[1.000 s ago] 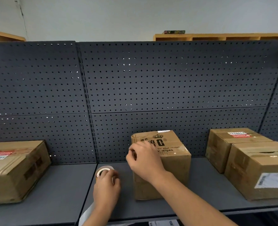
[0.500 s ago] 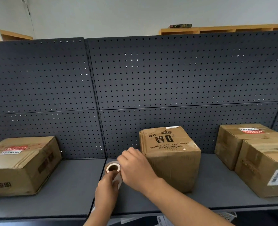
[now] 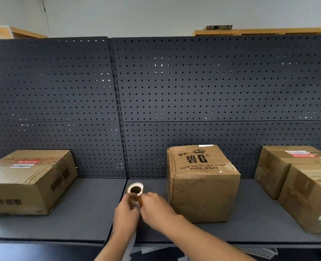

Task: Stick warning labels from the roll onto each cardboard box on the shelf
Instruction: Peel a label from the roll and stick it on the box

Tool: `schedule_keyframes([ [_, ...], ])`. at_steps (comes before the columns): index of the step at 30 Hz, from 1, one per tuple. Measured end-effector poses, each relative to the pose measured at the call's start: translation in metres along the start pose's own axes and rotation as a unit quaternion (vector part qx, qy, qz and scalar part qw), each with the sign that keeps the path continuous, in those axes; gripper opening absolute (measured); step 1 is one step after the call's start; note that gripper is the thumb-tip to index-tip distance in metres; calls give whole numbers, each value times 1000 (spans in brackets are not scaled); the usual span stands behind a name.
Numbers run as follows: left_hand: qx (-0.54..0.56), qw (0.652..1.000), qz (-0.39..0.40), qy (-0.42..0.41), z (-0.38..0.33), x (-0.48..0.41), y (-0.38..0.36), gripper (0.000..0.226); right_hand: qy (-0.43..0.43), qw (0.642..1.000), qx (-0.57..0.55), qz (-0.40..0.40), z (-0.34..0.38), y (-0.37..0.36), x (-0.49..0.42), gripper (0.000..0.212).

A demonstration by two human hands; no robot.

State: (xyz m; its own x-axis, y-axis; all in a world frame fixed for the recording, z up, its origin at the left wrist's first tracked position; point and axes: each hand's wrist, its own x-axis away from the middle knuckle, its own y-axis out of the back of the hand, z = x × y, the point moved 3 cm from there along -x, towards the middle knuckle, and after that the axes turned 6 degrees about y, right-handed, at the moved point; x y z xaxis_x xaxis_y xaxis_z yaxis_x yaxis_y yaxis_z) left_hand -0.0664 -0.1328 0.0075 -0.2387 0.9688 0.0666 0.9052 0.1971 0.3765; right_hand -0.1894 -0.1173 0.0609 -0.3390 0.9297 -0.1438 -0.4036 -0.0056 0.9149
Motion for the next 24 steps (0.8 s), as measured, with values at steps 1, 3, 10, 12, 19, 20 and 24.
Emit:
schedule_keyframes([
  [1,0,1000,-6,1,2,0,1,38,-15,1000,-21,4,-1,-4,-2,27],
  [3,7,1000,-10,3,5,0,2,34,-41,998,-57,6,-4,-13,-7,25],
  [10,50,998,35,3,5,0,3,23,-65,984,-163,-15,-18,-31,-19,24],
  [12,65,997,39,7,3,-1,1,21,-66,980,-184,-24,-22,-33,-22,23],
  [19,19,997,73,-30,5,-15,-7,10,-84,968,-230,-55,-26,-43,-24,21],
  [20,14,996,80,-36,5,-18,-6,10,-89,965,-238,-58,-26,-44,-24,21],
  [24,-1,995,88,-41,4,-26,-4,13,-102,959,-255,-72,-27,-46,-27,23],
])
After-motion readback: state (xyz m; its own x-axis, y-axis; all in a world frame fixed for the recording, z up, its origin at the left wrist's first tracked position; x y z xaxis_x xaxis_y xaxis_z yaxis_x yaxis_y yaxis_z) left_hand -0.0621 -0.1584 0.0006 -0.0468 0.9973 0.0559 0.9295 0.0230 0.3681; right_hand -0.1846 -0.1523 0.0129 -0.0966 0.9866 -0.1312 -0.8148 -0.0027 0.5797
